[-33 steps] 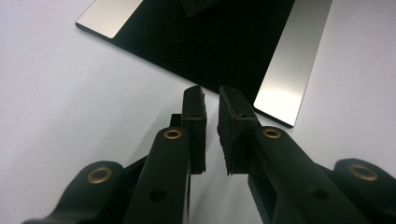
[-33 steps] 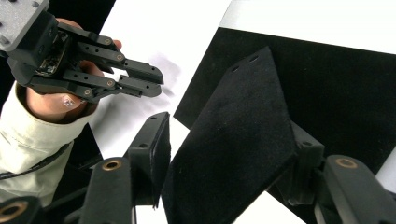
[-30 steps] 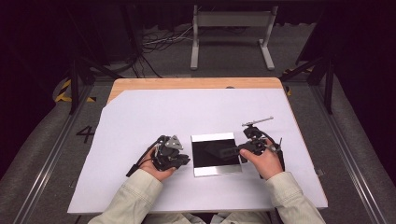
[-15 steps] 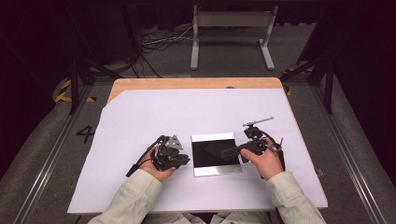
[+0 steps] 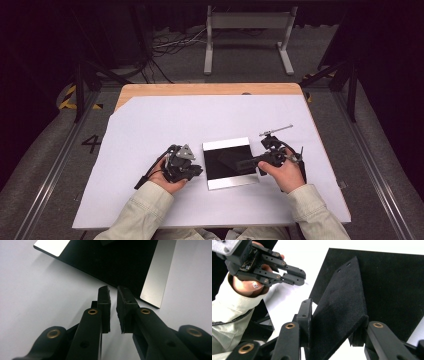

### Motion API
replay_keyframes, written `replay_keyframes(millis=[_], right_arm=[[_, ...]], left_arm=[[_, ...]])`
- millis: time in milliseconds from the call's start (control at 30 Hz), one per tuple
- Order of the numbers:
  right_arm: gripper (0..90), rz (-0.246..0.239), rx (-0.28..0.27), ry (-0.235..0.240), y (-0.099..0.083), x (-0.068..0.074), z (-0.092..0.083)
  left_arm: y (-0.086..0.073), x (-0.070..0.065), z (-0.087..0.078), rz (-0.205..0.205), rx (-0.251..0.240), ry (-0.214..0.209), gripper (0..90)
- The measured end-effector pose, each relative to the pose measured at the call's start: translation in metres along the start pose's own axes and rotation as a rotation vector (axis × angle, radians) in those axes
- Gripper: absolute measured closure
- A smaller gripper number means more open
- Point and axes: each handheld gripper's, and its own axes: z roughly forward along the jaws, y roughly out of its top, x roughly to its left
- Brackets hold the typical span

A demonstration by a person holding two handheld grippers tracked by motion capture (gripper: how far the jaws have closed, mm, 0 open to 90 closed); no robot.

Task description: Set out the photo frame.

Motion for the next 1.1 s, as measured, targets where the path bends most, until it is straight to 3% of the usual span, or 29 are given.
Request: replay_keyframes(millis=[600, 1100], right_arm=[[76.2, -0.078, 0.005, 0.055, 0.001, 0.014, -0.005], [80.8, -0.066, 0.004, 0.08, 0.0, 0.019, -0.006]], left_arm=[[0.0, 0.002, -0.004, -0.006, -0.01, 0.007, 81.4], [0.0, 0.004, -0.01, -0.017, -0.041, -0.021, 79.5]])
